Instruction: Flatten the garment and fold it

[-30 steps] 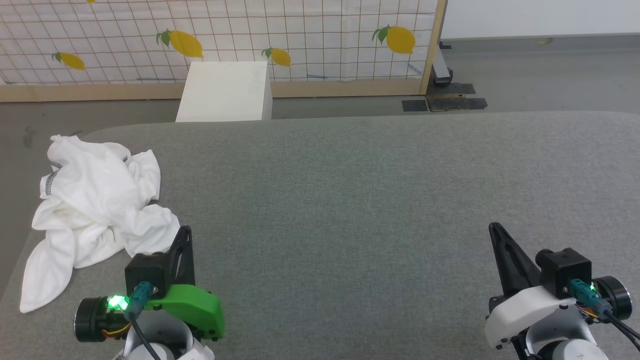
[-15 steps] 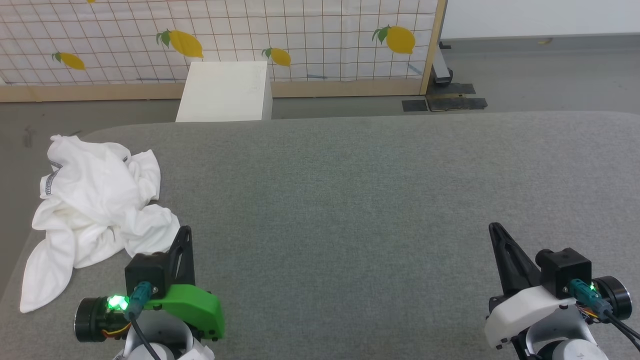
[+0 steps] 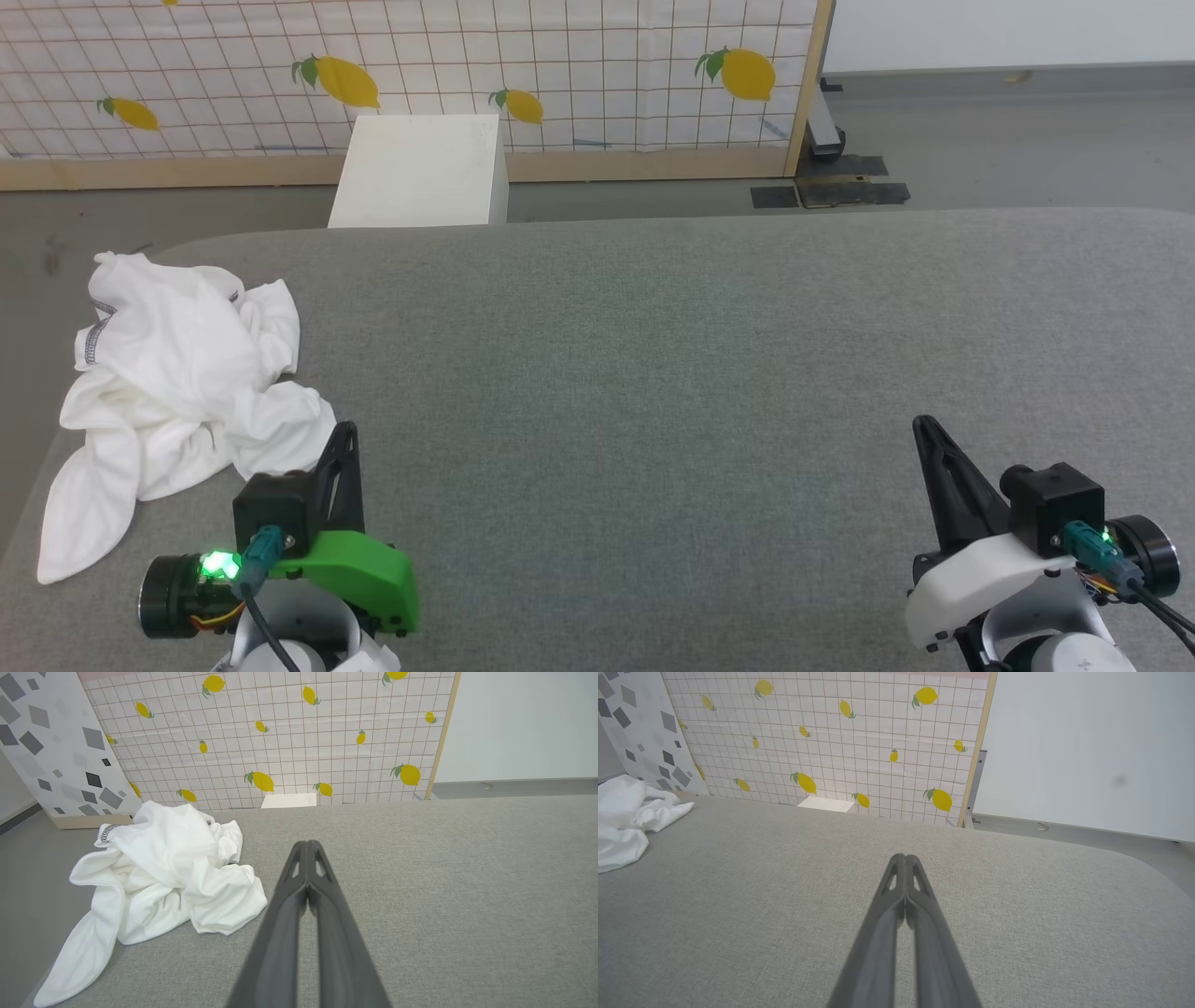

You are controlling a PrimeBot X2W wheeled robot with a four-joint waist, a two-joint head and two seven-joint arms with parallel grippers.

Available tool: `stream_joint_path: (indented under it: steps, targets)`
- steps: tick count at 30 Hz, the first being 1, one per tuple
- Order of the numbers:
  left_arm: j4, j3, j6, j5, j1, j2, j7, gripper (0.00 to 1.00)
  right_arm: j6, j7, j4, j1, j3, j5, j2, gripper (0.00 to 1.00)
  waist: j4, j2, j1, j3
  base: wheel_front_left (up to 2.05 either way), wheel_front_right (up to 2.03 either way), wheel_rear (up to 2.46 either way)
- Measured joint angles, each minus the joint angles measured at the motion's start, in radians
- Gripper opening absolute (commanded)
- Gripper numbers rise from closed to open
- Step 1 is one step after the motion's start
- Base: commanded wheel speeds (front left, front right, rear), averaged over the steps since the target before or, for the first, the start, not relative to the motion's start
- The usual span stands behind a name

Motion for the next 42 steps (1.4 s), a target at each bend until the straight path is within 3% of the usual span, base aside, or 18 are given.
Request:
stream_joint_path:
  steps: [42]
  targets:
    - [0.0,0.0,0.0,0.0,0.0,0.0,0.0,0.0,0.0,0.0,0.0,0.0,0.0,0.0,0.0,0.0,0.0,0.0,0.0,0.0,0.0,0.0,0.0]
